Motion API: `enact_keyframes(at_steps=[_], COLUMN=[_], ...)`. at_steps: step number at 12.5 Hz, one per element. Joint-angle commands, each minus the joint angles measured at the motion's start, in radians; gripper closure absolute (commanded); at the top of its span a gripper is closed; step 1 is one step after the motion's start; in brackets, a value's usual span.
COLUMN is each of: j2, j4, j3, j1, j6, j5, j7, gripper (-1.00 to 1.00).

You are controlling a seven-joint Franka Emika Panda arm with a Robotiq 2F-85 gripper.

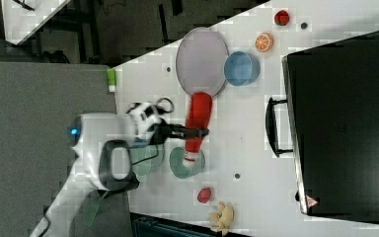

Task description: Pick ketchup from plate and place it on table.

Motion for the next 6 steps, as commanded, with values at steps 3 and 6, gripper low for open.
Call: enact_keyframes(at_steps=[3,6], j2=[0.093,0.151], j4=[0.001,-0.012], j3=[-0.033,-0.033], j1=[-0.010,-0.011], j6=[0.100,0.157], j5=[0.019,0.019], j7=[0.069,0.069], gripper=[-0.23,-0.74])
